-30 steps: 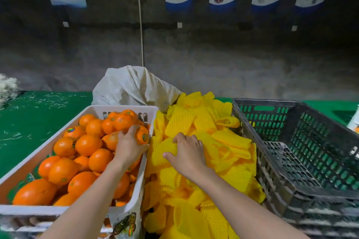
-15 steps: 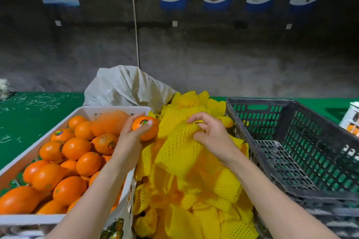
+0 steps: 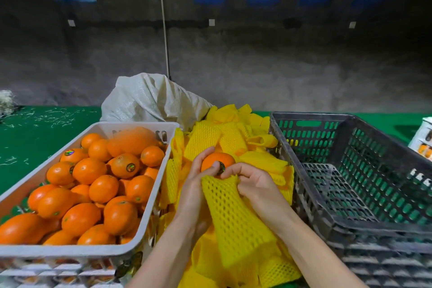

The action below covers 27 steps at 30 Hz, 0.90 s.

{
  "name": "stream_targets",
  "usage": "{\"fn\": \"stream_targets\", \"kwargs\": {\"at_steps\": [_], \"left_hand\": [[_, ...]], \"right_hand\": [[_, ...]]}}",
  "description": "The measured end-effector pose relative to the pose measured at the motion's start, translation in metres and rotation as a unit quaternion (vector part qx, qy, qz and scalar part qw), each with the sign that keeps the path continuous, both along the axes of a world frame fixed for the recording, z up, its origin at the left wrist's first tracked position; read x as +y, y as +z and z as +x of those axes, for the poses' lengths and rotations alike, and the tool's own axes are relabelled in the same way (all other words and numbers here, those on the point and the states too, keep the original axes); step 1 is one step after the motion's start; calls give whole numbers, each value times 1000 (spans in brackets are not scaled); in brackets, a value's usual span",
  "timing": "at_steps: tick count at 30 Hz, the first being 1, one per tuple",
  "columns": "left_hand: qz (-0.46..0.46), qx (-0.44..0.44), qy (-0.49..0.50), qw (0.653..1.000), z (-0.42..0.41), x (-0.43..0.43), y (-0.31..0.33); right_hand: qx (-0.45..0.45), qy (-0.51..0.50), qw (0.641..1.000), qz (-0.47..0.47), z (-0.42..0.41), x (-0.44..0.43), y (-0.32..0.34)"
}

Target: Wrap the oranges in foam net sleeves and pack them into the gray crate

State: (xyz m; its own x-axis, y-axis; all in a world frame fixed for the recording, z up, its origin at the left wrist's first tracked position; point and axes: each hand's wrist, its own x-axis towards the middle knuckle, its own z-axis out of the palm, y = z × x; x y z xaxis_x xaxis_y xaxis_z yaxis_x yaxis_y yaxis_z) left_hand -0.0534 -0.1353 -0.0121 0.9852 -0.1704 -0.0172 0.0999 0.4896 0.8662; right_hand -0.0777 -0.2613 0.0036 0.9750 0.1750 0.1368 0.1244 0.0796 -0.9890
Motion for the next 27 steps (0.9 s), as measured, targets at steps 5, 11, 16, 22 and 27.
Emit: {"fn": "stream_targets", "kwargs": {"at_steps": [5, 11, 16, 22, 27], "left_hand": [[-42, -10, 2, 999, -10, -1, -8], [27, -77, -2, 997, -11, 4, -13], [-32, -55, 31, 998, -9, 8, -5], [-212, 87, -63, 971, -12, 3, -2], [-227, 113, -59, 965, -11, 0, -4]], "right_hand": [[-55, -129, 990, -29, 6, -9, -2], [-4, -179, 984, -14, 7, -5, -12], [125, -100, 987, 28, 7, -1, -25], [-88, -146, 985, -26, 0, 7, -23], [-164, -217, 962, -24, 9, 5, -17]]}}
